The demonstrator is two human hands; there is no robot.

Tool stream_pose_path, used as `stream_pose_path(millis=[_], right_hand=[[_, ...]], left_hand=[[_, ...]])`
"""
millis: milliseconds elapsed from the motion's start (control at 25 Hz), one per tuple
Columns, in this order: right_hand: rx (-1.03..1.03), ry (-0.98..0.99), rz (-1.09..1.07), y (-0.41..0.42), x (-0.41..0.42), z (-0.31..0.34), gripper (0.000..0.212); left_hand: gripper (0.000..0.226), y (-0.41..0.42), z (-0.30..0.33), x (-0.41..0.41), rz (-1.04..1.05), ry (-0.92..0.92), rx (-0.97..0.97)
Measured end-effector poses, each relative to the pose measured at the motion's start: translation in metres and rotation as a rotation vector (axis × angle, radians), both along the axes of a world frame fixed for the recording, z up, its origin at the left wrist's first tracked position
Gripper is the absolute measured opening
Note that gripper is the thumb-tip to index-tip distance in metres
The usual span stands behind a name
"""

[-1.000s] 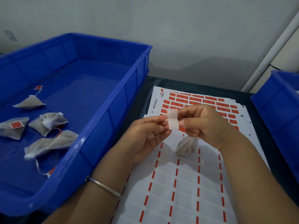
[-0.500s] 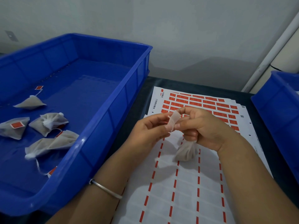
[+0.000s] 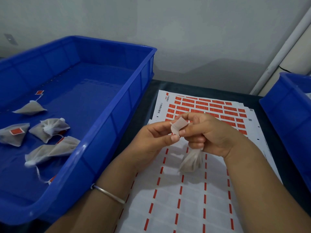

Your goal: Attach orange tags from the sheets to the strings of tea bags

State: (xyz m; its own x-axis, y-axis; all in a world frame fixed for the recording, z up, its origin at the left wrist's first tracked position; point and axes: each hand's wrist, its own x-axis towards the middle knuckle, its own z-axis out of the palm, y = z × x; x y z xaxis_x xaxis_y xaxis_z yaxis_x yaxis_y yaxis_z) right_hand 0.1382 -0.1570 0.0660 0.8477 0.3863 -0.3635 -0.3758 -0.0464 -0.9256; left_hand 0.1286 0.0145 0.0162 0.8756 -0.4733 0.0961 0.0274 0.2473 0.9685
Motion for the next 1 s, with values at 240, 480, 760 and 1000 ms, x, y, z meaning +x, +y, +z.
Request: stream_pose_path(millis=[240,480,760,1000], right_hand=[[0.076,0.029,0.054,0.002,0.000,-0.001,0.038],[0.113,0.055,0.053,0.006,0.000,-0.005,0.031],[0.139,0.063,0.097,0.007,0.001,-0.009,0.035],[-0.078,-0.097,0.150,0.009,-0.002,-0.007,0.035]], left_hand=[[0.029,-0.002,-0.004,0.001,0.147,0.049,-0.005],[0.036,-0.007,-0.009,0.002,0.306,0.081,0.025],[0.033,-0.008,-0.006,-0.001,0.413,0.047,0.132],[0.012,-0.009,0.003,-0.003,0.543,0.000,0.245]])
